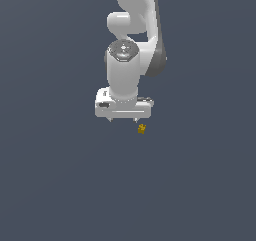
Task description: Pick up the object and move it to a goal position.
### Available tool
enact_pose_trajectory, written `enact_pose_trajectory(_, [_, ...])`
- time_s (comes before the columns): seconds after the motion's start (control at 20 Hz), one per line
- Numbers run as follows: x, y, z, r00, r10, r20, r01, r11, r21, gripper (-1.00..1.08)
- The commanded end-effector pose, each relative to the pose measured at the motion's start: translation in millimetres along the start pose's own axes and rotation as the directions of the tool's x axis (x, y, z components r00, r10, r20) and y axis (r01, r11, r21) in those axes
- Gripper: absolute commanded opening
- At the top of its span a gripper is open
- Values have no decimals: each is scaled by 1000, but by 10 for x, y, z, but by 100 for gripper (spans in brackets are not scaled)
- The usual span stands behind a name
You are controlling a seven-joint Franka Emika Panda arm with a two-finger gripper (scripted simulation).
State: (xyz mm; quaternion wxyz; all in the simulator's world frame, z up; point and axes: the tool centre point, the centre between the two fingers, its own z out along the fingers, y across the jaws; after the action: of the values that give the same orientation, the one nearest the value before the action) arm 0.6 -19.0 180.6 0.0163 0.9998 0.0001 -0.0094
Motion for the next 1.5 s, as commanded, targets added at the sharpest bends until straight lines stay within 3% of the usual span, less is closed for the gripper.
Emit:
enact_pose_trajectory(0.0, [0,0,0,1000,0,0,0,1000,0,100])
enact_pose_trajectory(0.4, [-91,298,152,999,34,28,-34,999,2,100])
enact_pose_trajectory(0.7, [-91,311,147,999,33,29,-33,999,2,100])
enact_pose_trajectory(1.05, [-110,220,218,998,52,26,-53,999,3,100])
enact_pose_trajectory(1.45, [-191,-96,448,993,120,15,-120,993,10,100])
